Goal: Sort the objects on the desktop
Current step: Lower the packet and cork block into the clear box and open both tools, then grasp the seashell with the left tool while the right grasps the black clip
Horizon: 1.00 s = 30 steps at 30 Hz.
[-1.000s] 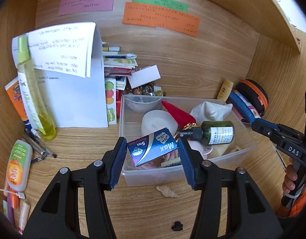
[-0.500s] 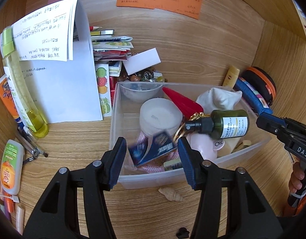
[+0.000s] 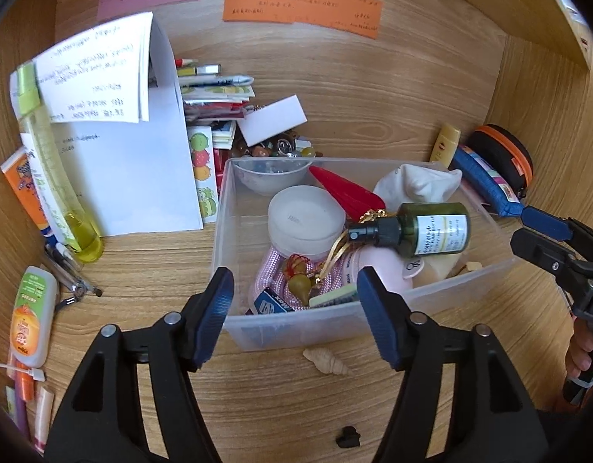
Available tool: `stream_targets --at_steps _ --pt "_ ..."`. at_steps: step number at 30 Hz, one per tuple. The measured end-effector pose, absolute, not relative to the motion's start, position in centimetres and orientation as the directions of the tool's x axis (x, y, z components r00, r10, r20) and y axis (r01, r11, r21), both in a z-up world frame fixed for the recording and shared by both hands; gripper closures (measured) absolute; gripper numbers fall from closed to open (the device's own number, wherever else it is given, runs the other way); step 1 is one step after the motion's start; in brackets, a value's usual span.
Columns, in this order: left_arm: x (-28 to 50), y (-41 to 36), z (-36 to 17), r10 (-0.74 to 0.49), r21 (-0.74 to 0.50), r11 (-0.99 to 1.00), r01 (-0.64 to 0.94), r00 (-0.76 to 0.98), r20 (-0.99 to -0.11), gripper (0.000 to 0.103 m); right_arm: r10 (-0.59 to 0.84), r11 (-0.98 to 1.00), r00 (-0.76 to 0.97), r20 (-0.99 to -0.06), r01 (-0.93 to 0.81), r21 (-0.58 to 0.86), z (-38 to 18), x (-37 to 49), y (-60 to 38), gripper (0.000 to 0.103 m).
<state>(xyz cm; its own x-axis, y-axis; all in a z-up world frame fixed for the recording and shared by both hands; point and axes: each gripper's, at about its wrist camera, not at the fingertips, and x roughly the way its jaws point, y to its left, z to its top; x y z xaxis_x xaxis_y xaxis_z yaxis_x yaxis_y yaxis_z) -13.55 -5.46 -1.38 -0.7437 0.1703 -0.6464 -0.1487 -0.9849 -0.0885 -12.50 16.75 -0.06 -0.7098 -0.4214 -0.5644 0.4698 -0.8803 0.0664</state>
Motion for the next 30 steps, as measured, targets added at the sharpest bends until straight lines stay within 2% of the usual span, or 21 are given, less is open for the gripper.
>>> stream_targets --at_steps 2,6,11,18,25,28,30 --pt "-12.9 -5.5 -1.0 0.164 -0.082 -0.986 -0.146 -0.753 -0.637 0.030 -0.426 -0.879 -0.708 -0.563 0.472 0.072 0.0 -12.1 16.7 0.036" --pt "-11.4 -6.0 -0.5 0.160 -0.084 -0.987 -0.138 -0.768 -0.620 0.027 -0.451 -0.866 -0.696 -0.559 0.493 0.084 0.1 -11.0 16.3 0.036" --pt "-9.5 -7.1 -0.2 0.130 -0.082 -0.991 -0.101 -0.785 -0.606 0.016 -0.486 -0.834 -0.666 -0.566 0.547 0.073 -0.2 -8.9 14.5 0.035" --pt "-6.9 -9.1 -0.9 0.090 -0.076 -0.996 -0.055 -0.787 -0.610 0.012 -0.533 -0.779 -0.605 -0.592 0.623 0.065 -1.4 -6.4 11.4 0.035" --pt "-5.2 -11.4 -2.7 0.071 -0.109 -0.994 -0.002 -0.772 -0.632 0.012 -0.555 -0.711 -0.486 -0.675 0.699 0.082 -4.7 -5.3 7.4 0.035" --pt "-4.8 -12.3 -3.2 0.068 -0.124 -0.992 0.015 -0.768 -0.637 0.012 -0.541 -0.683 -0.448 -0.712 0.728 0.061 -6.1 -4.9 5.4 0.048" --pt "-4.6 -12.8 -3.5 0.068 -0.133 -0.991 0.023 -0.765 -0.640 0.012 -0.530 -0.669 -0.425 -0.734 0.741 0.055 -6.9 -4.8 4.5 0.063"
